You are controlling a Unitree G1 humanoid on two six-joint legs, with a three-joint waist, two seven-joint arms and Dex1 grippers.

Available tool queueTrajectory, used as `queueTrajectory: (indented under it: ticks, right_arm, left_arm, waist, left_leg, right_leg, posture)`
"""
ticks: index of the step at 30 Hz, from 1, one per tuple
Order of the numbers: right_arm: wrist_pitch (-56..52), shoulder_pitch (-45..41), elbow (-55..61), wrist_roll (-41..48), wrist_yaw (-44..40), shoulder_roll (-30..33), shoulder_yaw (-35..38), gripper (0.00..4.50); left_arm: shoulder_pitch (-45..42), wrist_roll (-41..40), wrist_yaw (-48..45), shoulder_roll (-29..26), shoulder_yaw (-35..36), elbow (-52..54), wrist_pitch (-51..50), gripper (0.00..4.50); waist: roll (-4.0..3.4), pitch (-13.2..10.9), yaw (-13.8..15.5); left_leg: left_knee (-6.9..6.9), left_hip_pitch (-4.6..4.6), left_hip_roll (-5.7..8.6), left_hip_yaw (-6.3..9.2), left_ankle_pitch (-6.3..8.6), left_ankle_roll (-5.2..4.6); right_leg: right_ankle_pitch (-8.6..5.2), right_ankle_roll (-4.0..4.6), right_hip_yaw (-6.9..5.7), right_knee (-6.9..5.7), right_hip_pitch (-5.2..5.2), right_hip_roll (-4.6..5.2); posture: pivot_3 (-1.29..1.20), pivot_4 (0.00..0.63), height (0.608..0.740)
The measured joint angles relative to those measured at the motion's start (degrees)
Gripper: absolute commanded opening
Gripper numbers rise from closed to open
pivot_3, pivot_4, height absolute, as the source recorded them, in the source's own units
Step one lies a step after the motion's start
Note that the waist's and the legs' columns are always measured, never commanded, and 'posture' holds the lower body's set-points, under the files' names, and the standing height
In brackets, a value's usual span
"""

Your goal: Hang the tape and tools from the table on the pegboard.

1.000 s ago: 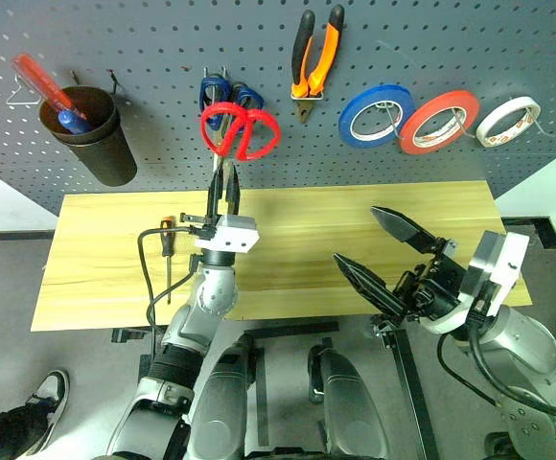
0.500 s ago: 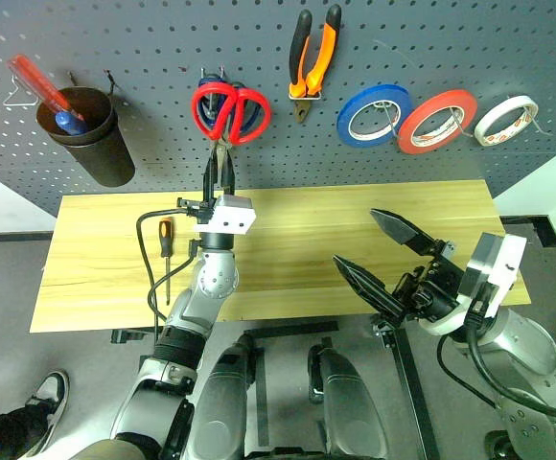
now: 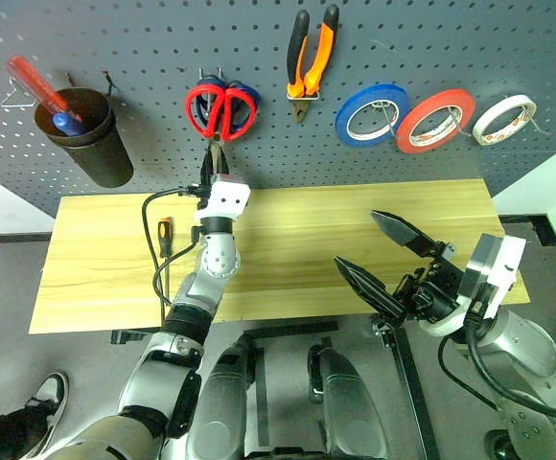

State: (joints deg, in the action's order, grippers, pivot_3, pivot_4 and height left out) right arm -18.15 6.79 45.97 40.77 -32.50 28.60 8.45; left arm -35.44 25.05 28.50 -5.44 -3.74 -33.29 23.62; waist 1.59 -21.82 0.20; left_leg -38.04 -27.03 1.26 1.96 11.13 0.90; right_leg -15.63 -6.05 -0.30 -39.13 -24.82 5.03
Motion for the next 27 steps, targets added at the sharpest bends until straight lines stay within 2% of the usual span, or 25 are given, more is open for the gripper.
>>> queueTrajectory:
  ticks: [5, 13, 17, 21, 24, 27]
  right_arm:
    - [0.00, -0.08, 0.01, 0.10, -0.07, 0.13, 0.04, 4.50]
    - [0.00, -0.18, 0.01, 0.07, -0.27, 0.16, -0.05, 4.50]
    - [-0.32, -0.05, 0.06, 0.14, -0.32, 0.39, -0.28, 4.50]
    - [-7.18, 0.80, 1.87, 2.88, 0.12, 6.83, -1.58, 4.50]
    - [-10.95, -1.33, 2.42, 1.09, 1.82, 9.12, -4.58, 4.50]
    - [-15.56, -5.48, 2.73, -5.19, 4.58, 11.83, -11.39, 4.50]
  left_arm:
    - [4.65, -0.74, -1.47, 0.00, -0.03, 1.59, -1.98, 3.33]
    - [9.09, -0.76, -2.45, -0.14, -0.10, 8.01, -2.02, 3.33]
    - [18.14, -2.04, -7.11, -0.57, -0.03, 17.18, -5.50, 3.33]
    - [32.58, -8.39, -15.61, -1.39, 4.49, 28.51, -20.34, 3.33]
    - [32.19, -12.39, -18.14, -3.26, 10.44, 30.46, -30.76, 3.33]
    - [26.15, -15.60, -18.53, -6.29, 16.09, 30.11, -37.97, 3.33]
  waist:
    - [0.00, 0.00, 0.04]
    - [0.00, 0.00, 0.41]
    - [-0.02, 0.04, -0.09]
    - [-0.07, 0.14, -0.94]
    - [-0.07, 0.14, -0.65]
    - [-0.07, 0.15, -0.58]
  left_leg:
    - [0.00, -0.02, 0.00, 0.01, 0.00, 0.00]
    - [0.00, -0.02, 0.00, 0.01, 0.01, 0.00]
    - [0.06, -0.02, -0.04, 0.00, 0.01, 0.00]
    - [0.11, 0.00, -0.12, -0.01, 0.03, -0.02]
    - [0.09, -0.09, -0.40, -0.10, 0.00, 0.00]
    - [0.08, -0.19, -0.52, -0.25, -0.15, -0.13]
  right_leg:
    - [0.00, 0.00, 0.00, 0.00, -0.01, 0.06]
    - [0.00, 0.00, 0.01, 0.02, -0.01, 0.11]
    - [0.00, 0.02, 0.05, 0.05, -0.03, 0.13]
    - [-0.01, 0.08, 0.08, 0.09, -0.03, 0.19]
    - [-0.03, 0.41, -0.17, 0.14, 0.01, 0.20]
    - [0.07, 0.61, -0.35, 0.34, 0.08, 0.32]
  posture:
    - [-0.02, 0.345, 0.714]
    - [-0.01, 0.340, 0.714]
    - [-0.01, 0.336, 0.714]
    - [0.00, 0.345, 0.714]
    - [0.00, 0.351, 0.714]
    - [-0.01, 0.355, 0.714]
